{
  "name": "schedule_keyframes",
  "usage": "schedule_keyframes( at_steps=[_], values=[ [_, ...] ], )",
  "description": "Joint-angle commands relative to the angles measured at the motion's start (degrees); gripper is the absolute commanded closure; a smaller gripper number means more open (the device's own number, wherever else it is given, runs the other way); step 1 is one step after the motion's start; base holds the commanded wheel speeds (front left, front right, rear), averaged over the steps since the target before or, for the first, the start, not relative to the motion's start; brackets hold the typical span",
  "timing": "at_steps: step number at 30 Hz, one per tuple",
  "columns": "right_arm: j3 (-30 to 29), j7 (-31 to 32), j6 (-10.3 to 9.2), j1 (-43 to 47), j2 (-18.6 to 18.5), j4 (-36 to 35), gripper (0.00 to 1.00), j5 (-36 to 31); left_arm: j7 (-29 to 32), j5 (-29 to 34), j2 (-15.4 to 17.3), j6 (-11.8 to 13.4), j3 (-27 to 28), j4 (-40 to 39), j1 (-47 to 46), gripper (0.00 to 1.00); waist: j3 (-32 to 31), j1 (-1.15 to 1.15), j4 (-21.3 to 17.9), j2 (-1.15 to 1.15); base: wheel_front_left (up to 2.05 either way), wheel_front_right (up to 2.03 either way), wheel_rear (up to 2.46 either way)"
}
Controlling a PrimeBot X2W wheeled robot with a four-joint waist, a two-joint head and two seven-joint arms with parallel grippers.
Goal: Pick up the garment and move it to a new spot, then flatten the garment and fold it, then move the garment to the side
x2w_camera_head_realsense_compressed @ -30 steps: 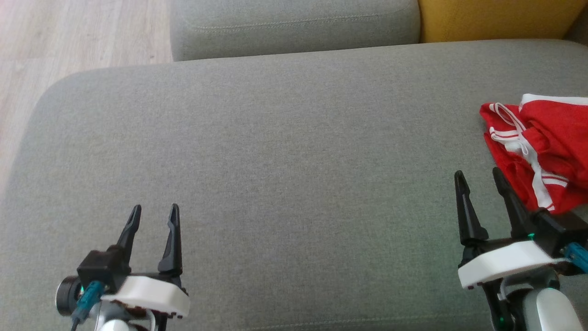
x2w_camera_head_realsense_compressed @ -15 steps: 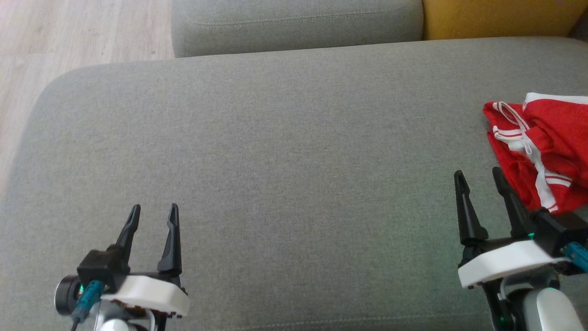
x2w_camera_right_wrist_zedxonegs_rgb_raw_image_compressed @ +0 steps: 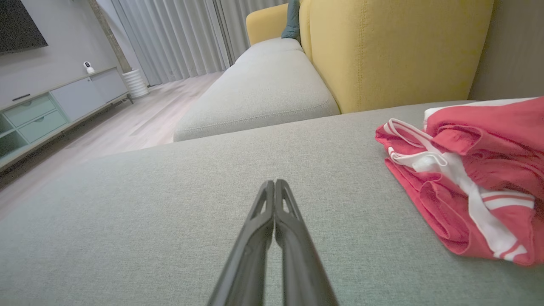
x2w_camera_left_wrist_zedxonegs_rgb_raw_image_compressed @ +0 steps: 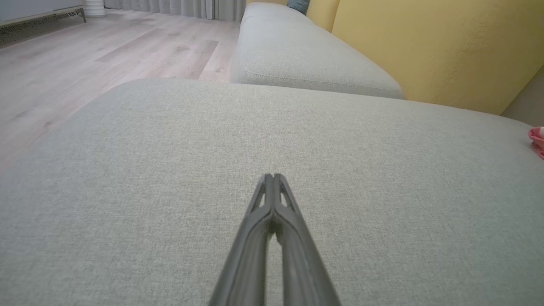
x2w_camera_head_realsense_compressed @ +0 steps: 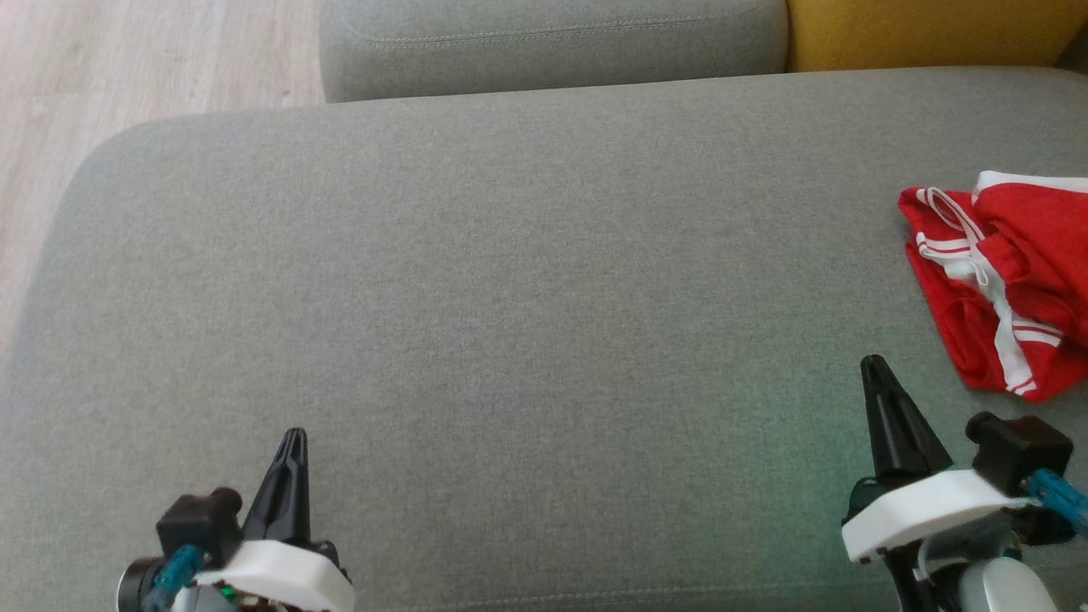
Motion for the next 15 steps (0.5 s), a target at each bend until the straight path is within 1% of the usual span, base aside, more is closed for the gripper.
schedule_keyframes(
  at_steps=[1, 15],
  values=[
    [0.06, -0.09, 0.00, -1.83, -0.31, -1.66, 1.00, 2.04, 0.50, -1.78, 0.19, -0.40, 0.71, -1.73, -2.22, 1.00, -0.05, 0.00, 0.00, 0.00, 0.00, 0.00, 0.00],
    [0.00, -0.06, -0.01, -2.80, -0.80, -0.11, 1.00, 11.16, 2.47, -10.23, -0.15, -1.45, 2.28, -1.20, -3.28, 1.00, -0.36, 0.00, 0.06, 0.00, 0.00, 0.00, 0.00]
  ],
)
